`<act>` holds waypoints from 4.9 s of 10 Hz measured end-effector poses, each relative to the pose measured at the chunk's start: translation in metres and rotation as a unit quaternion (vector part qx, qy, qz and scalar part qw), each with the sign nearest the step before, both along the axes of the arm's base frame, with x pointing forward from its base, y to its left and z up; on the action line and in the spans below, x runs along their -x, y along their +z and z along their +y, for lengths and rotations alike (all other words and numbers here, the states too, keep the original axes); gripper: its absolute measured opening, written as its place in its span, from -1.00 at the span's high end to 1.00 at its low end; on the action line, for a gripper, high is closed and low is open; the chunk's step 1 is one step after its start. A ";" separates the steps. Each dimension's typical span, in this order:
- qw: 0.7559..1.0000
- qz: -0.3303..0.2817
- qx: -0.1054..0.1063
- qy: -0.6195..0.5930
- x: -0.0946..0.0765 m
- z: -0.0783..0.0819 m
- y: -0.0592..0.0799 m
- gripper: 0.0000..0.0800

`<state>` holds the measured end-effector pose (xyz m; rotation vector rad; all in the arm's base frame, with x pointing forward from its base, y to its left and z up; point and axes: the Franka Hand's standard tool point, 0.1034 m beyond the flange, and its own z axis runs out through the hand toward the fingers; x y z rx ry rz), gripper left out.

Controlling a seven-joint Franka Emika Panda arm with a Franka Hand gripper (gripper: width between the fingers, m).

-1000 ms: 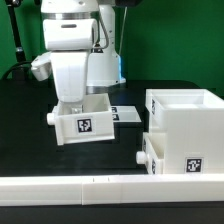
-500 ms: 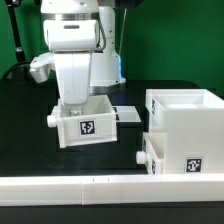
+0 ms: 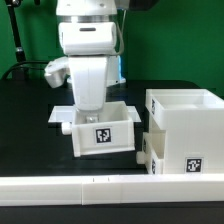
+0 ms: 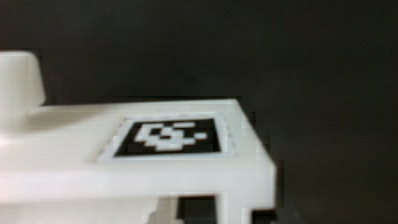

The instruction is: Assemble drawer

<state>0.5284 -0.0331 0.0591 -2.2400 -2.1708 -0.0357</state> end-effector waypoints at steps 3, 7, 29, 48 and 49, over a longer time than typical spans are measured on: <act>1.000 0.001 0.001 -0.007 -0.001 0.004 -0.002 0.89; 1.000 0.001 0.000 -0.010 -0.001 0.008 -0.002 0.89; 1.000 0.013 -0.003 0.001 -0.007 0.029 -0.005 0.89; 0.999 -0.006 0.016 0.045 -0.017 0.041 -0.005 0.89; 0.999 -0.007 0.016 0.046 -0.017 0.041 -0.005 0.89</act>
Offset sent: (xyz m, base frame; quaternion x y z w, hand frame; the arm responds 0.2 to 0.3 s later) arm 0.0000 0.0000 0.0000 0.0000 0.0000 0.0000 1.0000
